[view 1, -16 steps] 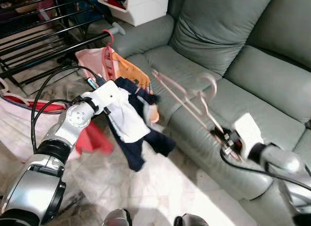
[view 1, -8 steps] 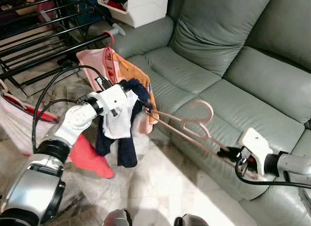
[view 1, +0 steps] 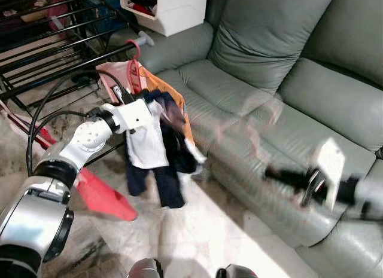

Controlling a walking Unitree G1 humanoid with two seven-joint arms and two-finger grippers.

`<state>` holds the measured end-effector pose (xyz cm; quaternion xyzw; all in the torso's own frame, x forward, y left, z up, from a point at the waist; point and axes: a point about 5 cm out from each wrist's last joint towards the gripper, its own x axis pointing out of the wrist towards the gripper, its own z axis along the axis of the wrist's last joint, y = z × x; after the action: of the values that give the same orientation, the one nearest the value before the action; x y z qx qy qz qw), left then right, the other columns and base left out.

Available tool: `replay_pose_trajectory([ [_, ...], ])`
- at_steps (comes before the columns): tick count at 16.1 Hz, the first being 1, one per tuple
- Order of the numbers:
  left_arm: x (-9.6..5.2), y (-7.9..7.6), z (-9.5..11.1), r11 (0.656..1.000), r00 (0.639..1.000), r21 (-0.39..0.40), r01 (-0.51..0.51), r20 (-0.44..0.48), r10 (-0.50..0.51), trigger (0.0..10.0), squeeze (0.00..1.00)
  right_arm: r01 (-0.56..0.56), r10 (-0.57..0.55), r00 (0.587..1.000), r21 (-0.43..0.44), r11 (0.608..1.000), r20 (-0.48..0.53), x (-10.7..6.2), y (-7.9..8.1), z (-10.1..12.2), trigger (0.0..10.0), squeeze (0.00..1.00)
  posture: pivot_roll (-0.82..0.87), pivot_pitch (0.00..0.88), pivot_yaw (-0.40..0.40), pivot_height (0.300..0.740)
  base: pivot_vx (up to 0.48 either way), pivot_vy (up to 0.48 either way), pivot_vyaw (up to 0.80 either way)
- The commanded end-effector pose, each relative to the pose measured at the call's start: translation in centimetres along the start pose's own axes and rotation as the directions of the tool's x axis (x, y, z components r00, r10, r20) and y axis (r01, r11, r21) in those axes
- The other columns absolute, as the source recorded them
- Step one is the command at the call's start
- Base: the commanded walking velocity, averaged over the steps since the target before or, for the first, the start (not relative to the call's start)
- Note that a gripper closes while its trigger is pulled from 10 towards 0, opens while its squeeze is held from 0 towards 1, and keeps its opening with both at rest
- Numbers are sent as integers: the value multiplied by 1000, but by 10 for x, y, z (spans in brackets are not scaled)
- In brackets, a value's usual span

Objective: Hang hanger

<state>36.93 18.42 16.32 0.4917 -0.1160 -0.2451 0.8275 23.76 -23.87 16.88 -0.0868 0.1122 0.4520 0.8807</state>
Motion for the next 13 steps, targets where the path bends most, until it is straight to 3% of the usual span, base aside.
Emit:
replay_pose_trajectory([
  [1, 0, 4, -4, 1000, 999, 1, -24, -40, 24, 10000, 0, 33, -31, 993, -22, 999, 112, -5, -6, 19, 10000, 0, -122, 22, 67, 740, 0, 0, 0],
  [3, 0, 1, -6, 1000, 999, 6, -19, -46, 19, 10000, 0, 149, -143, 965, -12, 989, 218, -7, -20, 32, 10000, 0, -121, 21, 68, 740, 0, 0, 0],
  [5, 0, -2, -4, 1000, 1000, -15, -10, -18, 10, 10000, 0, 302, -292, 936, -24, 953, 194, -5, -34, 24, 10000, 0, -121, 22, 65, 740, 0, 0, 0],
  [8, -1, -10, 12, 996, 989, -56, 70, 133, -62, 10000, 0, 370, -371, 927, -29, 929, -50, 3, -36, -21, 10000, 0, -117, 27, 63, 740, 0, 0, 0],
  [10, 0, -13, 20, 992, 975, -46, 114, 199, -102, 10000, 0, 220, -214, 968, 34, 975, -133, 12, -12, -46, 10000, 0, -111, 29, 61, 740, 0, 0, 0],
  [13, 0, -10, 20, 995, 974, -30, 99, 207, -90, 10000, 0, 43, -21, 985, 123, 991, -174, 7, 13, -53, 10000, 0, -116, 31, 64, 740, 0, 0, 0],
])
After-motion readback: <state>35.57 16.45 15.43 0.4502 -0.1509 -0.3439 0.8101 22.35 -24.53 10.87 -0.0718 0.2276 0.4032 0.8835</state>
